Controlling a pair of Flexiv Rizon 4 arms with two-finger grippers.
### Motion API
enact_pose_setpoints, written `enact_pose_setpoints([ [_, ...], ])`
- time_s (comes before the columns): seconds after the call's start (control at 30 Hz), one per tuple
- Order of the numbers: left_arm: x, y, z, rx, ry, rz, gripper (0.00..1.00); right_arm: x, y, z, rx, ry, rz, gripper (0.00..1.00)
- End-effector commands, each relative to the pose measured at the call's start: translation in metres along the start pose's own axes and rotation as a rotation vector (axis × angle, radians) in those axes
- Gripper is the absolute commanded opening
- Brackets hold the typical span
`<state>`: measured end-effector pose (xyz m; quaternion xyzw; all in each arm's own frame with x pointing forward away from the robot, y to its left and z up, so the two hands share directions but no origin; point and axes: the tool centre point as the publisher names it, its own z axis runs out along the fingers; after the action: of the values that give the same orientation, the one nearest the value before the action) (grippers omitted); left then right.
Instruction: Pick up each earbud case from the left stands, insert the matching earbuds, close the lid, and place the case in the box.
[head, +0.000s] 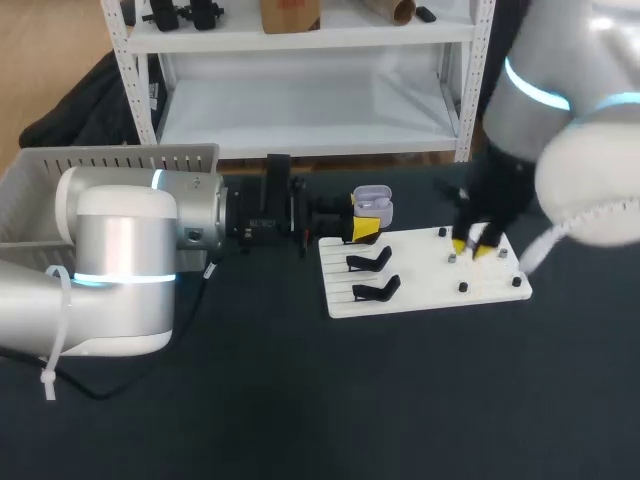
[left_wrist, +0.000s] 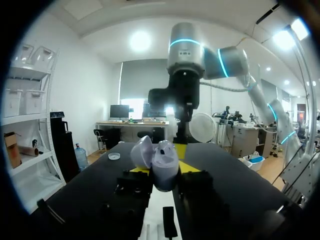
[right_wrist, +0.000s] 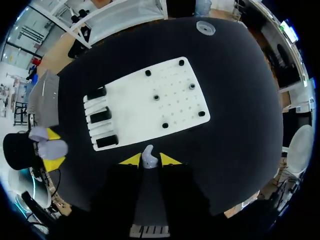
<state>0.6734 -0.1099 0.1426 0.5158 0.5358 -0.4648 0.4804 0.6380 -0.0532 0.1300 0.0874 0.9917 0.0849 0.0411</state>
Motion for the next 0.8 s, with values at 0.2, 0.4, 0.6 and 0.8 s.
enact_pose_setpoints([
  [0.2,0.0,-0.001,0.001,-0.004,-0.002,0.001,0.0,0.011,0.055,-0.082,0.016,-0.008,-0.115,0.0],
  [0.4,0.0,-0.001,0.001,-0.004,-0.002,0.001,0.0,0.023,0.083,-0.1,-0.002,-0.017,-0.208,0.0],
  [0.6,0.0,-0.001,0.001,-0.004,-0.002,0.001,0.0,0.024,0.106,-0.094,-0.005,-0.021,-0.254,0.0],
  [0.8,0.0,-0.001,0.001,-0.004,-0.002,0.001,0.0,0.02,0.124,-0.089,-0.003,-0.044,-0.312,0.0],
])
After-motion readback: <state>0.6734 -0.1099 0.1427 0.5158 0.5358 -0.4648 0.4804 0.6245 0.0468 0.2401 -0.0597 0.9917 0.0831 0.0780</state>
